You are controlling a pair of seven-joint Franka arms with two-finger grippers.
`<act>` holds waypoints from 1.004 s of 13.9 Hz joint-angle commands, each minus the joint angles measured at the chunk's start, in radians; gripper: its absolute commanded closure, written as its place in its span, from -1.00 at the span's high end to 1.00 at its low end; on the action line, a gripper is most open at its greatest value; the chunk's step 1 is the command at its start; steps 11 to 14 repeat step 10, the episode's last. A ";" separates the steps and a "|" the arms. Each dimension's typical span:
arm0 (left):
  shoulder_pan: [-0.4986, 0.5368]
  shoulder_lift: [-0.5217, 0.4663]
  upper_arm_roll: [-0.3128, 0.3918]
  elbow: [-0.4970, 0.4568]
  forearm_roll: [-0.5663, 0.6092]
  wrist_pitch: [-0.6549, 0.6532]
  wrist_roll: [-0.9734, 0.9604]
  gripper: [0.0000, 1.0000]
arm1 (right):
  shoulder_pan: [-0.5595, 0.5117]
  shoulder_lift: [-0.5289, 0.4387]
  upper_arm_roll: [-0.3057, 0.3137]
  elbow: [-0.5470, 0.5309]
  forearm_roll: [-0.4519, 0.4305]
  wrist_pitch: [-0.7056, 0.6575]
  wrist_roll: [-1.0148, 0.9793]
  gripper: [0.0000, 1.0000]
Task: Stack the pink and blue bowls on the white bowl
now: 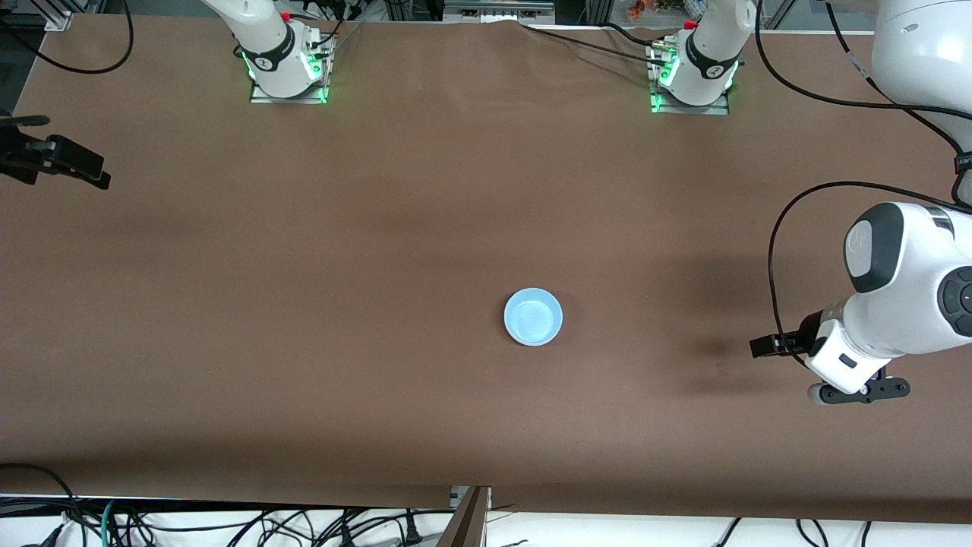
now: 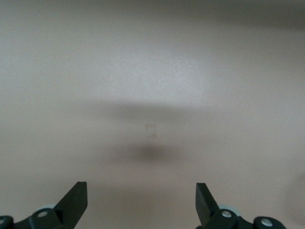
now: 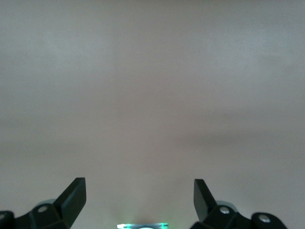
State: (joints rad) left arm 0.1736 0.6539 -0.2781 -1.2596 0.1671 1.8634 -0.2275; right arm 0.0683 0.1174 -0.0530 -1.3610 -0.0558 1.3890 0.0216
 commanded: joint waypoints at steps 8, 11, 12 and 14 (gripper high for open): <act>-0.019 0.010 -0.007 0.012 0.009 0.017 0.014 1.00 | -0.002 -0.001 0.038 -0.041 -0.021 0.028 -0.011 1.00; -0.020 0.010 -0.007 0.012 0.009 0.017 0.014 1.00 | -0.002 -0.001 0.038 -0.043 -0.021 0.027 -0.008 1.00; -0.020 0.010 -0.007 0.012 0.009 0.017 0.014 1.00 | -0.002 -0.001 0.038 -0.043 -0.021 0.027 -0.008 1.00; -0.020 0.010 -0.007 0.012 0.009 0.017 0.014 1.00 | -0.002 -0.001 0.038 -0.043 -0.021 0.027 -0.008 1.00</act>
